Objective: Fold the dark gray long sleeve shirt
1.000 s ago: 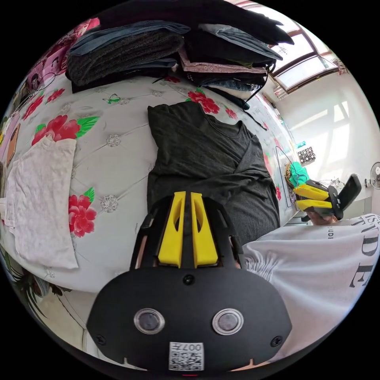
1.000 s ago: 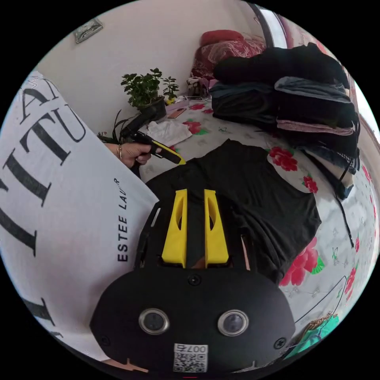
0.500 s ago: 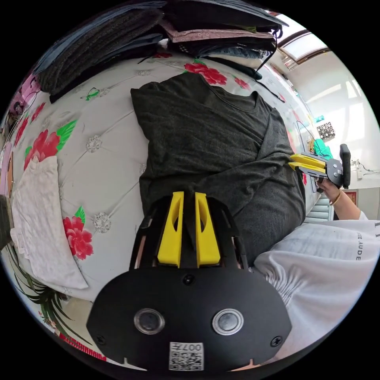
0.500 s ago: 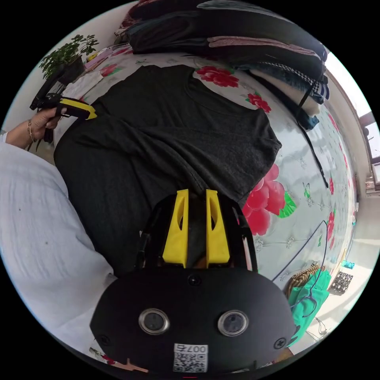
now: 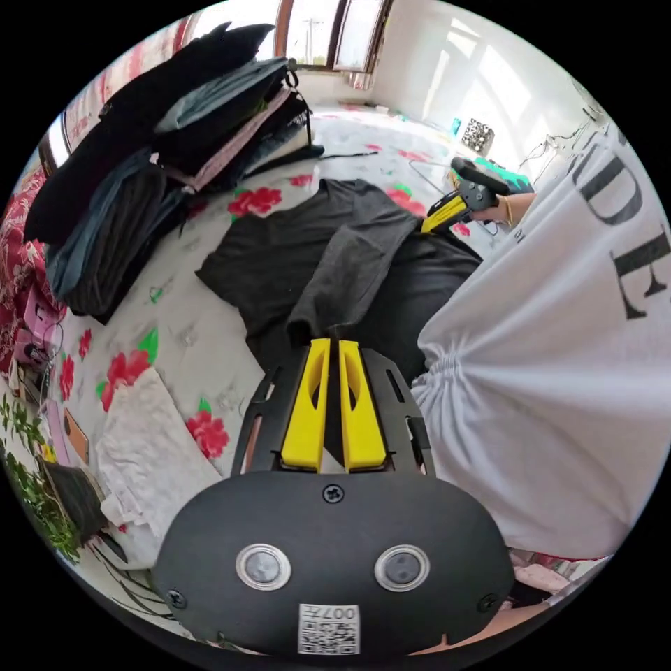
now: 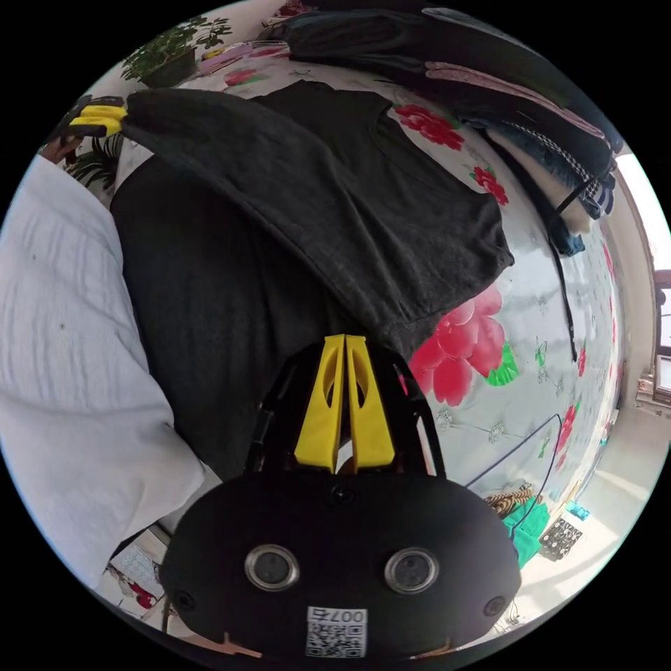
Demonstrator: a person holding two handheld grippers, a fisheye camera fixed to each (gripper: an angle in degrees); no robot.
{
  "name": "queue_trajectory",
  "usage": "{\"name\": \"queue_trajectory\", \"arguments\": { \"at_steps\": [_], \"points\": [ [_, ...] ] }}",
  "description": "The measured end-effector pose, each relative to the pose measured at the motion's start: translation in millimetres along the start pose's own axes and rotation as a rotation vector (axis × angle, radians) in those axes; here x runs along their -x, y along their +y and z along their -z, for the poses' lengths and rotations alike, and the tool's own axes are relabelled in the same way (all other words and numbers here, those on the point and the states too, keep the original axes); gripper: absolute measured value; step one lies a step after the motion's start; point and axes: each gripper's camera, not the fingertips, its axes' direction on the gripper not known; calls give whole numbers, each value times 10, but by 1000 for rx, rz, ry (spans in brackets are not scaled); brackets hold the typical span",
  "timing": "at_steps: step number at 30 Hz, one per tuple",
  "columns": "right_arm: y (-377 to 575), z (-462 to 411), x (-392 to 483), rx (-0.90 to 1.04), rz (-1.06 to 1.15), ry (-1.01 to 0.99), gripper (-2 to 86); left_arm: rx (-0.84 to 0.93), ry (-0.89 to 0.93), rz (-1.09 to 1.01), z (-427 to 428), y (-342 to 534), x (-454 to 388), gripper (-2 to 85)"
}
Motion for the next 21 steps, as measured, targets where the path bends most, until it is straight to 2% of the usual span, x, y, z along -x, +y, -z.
{"name": "queue_trajectory", "arguments": {
  "at_steps": [2, 5, 10, 15, 17, 18, 19, 20, 21],
  "points": [
    [11, 26, -22, -5, 2, -3, -1, 89, 55, 90, -379, 160, 52, -6],
    [-14, 164, -140, -7, -18, -24, -1, 151, 32, 205, -656, 332, 108, -9],
    [-177, 440, -552, -157, -157, -71, 4, 34, 59, 336, -480, 321, 375, -9],
    [-625, 268, -1058, -221, -326, -120, 20, -44, 117, 356, -658, -43, 488, -8],
    [-754, 99, -1208, -177, -386, -123, 26, -13, 129, 336, -905, -190, 465, -7],
    [-820, -74, -1298, -92, -419, -120, 30, 57, 132, 326, -1129, -263, 451, -7],
    [-814, -83, -1329, -104, -430, -122, 31, 132, 119, 315, -1330, -317, 427, -7],
    [-776, -49, -1382, -153, -450, -127, 34, 120, 113, 306, -1352, -331, 409, -7],
    [-764, -85, -1450, -99, -494, -142, 37, 88, 104, 299, -1339, -340, 393, -7]
  ]
}}
